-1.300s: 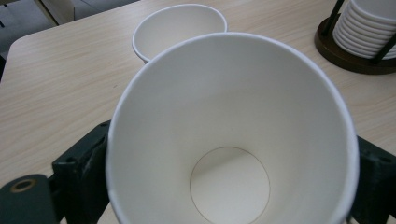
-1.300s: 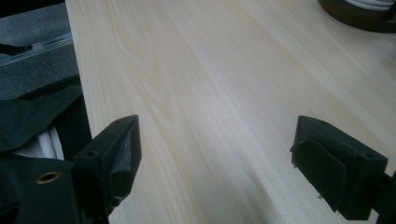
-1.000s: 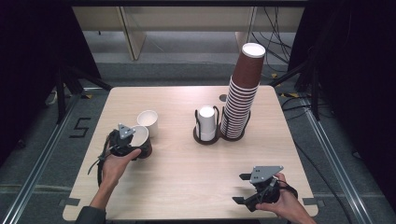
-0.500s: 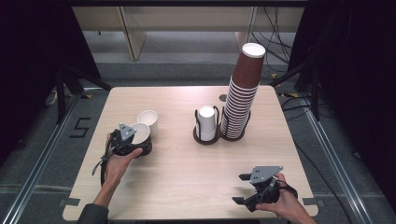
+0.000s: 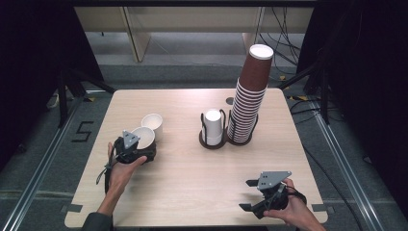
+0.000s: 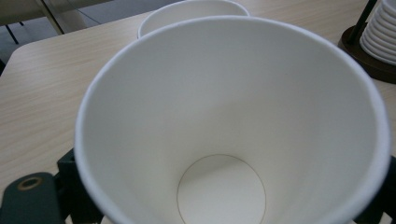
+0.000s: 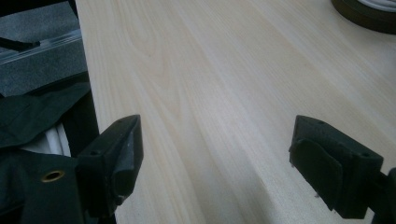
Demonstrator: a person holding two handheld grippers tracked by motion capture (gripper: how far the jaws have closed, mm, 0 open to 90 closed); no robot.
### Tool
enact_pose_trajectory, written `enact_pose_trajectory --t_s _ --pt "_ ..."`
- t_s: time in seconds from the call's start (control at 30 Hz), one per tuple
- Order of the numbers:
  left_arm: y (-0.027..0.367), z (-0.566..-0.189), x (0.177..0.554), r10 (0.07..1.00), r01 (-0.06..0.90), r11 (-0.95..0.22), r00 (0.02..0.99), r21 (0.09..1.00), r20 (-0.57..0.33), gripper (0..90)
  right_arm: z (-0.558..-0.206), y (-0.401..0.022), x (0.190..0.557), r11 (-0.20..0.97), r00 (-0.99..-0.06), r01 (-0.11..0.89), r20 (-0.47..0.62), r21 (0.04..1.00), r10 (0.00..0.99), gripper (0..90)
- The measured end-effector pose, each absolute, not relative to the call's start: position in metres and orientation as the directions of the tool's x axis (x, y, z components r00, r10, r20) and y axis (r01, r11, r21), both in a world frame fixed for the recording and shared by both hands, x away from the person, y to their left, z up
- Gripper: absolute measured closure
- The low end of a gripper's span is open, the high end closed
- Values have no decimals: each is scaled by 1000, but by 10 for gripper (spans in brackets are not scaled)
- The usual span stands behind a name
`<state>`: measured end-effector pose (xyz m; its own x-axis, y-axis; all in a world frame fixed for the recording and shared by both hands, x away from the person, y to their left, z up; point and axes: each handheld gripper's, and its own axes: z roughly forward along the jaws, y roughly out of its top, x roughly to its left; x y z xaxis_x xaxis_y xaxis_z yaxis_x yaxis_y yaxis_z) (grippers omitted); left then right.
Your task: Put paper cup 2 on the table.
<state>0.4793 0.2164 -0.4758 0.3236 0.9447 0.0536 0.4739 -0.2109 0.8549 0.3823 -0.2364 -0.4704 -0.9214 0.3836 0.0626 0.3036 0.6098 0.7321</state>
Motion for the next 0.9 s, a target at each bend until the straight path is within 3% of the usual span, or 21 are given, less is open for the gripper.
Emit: enact_pose_trajectory --t_s 0.9 --pt "229 -495 465 937 495 -210 348 843 28 145 -471 -235 381 620 -925 300 61 725 375 188"
